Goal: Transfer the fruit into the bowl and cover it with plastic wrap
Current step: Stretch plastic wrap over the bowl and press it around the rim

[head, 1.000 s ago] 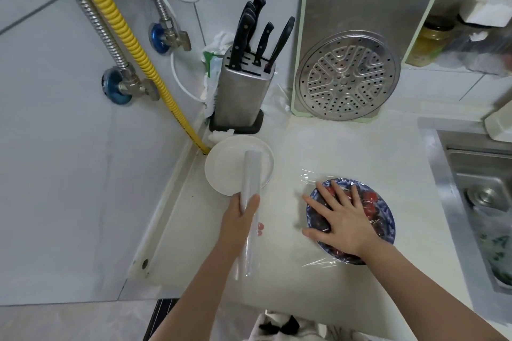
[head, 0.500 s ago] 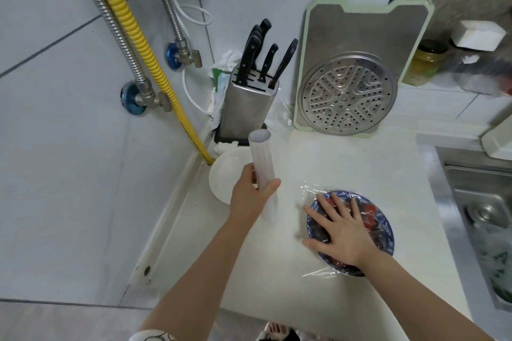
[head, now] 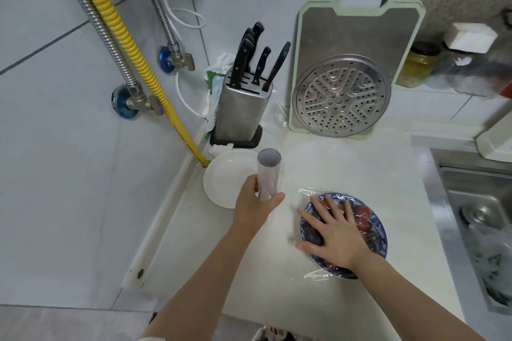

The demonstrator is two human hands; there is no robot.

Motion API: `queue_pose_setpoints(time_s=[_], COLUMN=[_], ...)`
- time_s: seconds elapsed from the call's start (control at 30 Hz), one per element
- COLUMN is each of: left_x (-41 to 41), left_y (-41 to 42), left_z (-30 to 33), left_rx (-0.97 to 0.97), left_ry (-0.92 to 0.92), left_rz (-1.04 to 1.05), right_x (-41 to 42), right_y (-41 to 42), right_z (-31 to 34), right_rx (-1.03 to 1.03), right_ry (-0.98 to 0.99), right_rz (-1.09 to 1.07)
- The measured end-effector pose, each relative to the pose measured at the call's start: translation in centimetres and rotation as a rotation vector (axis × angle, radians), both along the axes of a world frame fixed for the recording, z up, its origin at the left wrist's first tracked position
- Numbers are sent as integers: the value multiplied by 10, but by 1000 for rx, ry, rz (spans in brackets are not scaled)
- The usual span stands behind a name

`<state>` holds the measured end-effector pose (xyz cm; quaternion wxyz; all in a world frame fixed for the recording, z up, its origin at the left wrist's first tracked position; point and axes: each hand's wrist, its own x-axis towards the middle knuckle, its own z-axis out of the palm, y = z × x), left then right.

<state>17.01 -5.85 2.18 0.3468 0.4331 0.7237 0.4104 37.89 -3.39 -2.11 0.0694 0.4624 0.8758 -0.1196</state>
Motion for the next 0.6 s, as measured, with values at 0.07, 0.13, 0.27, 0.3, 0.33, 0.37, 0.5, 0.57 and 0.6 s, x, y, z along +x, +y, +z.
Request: queue_pose_setpoints(time_s=[0.07, 0.13, 0.27, 0.3, 0.33, 0.37, 0.5, 0.57, 0.6], left_x=[1, 1, -1, -1, -2, -3, -4, 1, 5], left_y=[0, 0, 0, -2, -4, -6, -21, -35, -44], left_z=[-2, -4, -8, -10, -12, -16, -27, -28, -29], left_rx=[-13, -3, 63, 66, 59, 46, -75, -103, -86], left_ry=[-8, -1, 37, 28, 8, -2, -15, -17, -32], left_rz=[1, -5, -3, 7, 10, 13, 48, 187, 297], right_x=[0, 0, 0, 0, -1, -1, -2, -1, -1], right_y=[0, 1, 1, 1, 2, 2, 2, 2, 2], right_z=[1, 2, 3, 3, 3, 4, 6, 8, 8], right_rx=[1, 0, -7, -10, -6, 0, 15, 11, 10], right_ry=[-6, -8, -10, -5, -2, -6, -47, -39, -32], right_rz=[4, 5, 11, 11, 9, 9, 27, 27, 27])
